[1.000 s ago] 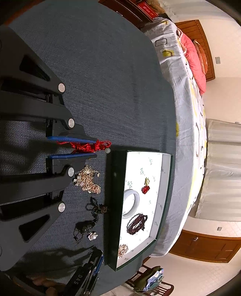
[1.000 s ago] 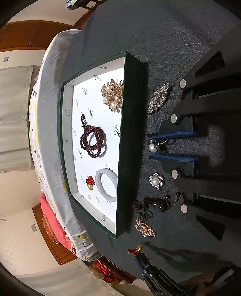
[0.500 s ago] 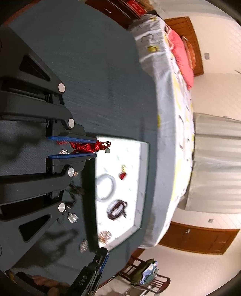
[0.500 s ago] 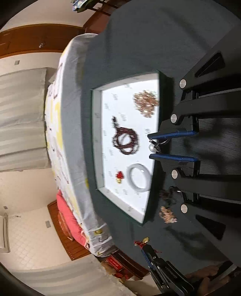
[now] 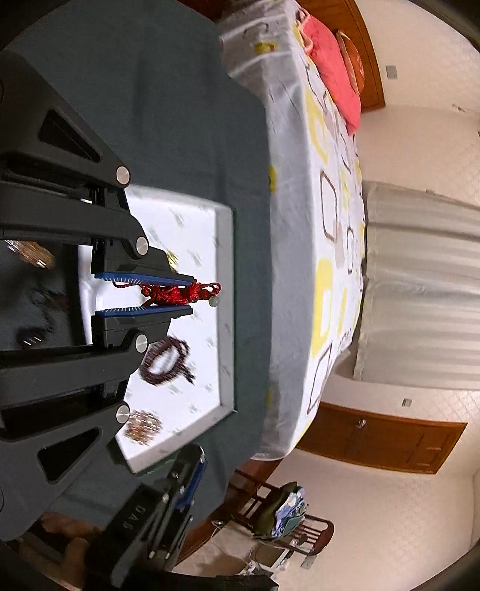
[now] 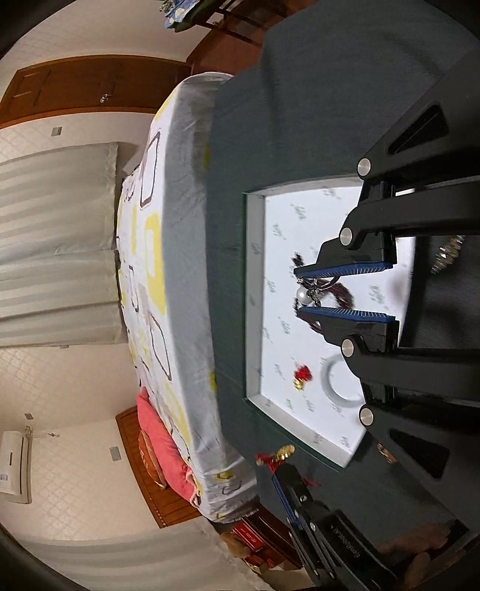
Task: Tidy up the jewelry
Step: 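Carry tassel and pearl ring into the box and open both grippers, then lift both open grippers out of the box back over the jewelry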
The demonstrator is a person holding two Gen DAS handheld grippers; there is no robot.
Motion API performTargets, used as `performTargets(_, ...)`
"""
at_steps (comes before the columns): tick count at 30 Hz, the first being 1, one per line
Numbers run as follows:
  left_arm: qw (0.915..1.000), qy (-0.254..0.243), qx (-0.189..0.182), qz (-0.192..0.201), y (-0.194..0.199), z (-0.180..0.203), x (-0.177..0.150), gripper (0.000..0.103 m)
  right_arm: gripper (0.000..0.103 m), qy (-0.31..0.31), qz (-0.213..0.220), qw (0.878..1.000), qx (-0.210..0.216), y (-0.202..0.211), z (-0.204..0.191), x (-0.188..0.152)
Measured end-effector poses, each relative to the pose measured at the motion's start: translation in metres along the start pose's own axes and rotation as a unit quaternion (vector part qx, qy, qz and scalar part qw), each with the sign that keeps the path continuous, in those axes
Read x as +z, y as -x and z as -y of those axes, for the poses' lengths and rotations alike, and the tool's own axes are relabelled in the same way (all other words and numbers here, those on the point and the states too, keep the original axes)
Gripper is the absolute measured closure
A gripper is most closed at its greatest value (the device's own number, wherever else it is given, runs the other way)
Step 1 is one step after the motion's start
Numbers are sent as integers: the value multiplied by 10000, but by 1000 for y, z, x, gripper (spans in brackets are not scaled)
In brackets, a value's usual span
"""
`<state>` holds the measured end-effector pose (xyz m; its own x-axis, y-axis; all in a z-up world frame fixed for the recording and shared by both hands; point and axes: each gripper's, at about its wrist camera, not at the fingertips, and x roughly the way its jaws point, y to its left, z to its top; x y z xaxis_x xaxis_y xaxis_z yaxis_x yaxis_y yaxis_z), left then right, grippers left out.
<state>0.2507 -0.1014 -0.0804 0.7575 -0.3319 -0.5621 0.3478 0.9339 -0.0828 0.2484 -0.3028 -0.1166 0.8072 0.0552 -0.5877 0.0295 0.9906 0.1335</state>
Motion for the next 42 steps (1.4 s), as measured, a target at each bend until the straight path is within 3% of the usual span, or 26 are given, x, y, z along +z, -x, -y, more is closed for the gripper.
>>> performTargets(5,9999,-121,-66,-18,-39,18,13,92,86,-62,-43,10000,-64,-26,9,7)
performTargets(14,9969,17,-100,-785,-122,24,6,92,86,-46,-535,9981,-301,-82,22,-3)
performTargets(23,9929,-74,-81,-1184,-148,21,-4,92,86,-43,-1008,9941,-406,-108,27,-17)
performTargets(28,9907,-47,-95,-1354,-153,19,-4,92,86,-77,-1033,9937,-424,-108,28,-15)
performTargets(30,9909,-31,-102,-1339,-151,18,-4,87,83,-118,-1035,9937,-414,-109,30,-15)
performTargets(34,9912,-47,-104,-1320,-150,20,-4,73,64,-101,-950,9946,-412,-105,28,-14)
performTargets(38,9926,-30,-112,-1210,-144,20,-3,53,63,-121,-886,9952,-398,-99,29,-12)
performTargets(42,9943,33,-152,-1058,-130,18,1,47,63,-158,-751,9963,-388,-87,29,-8)
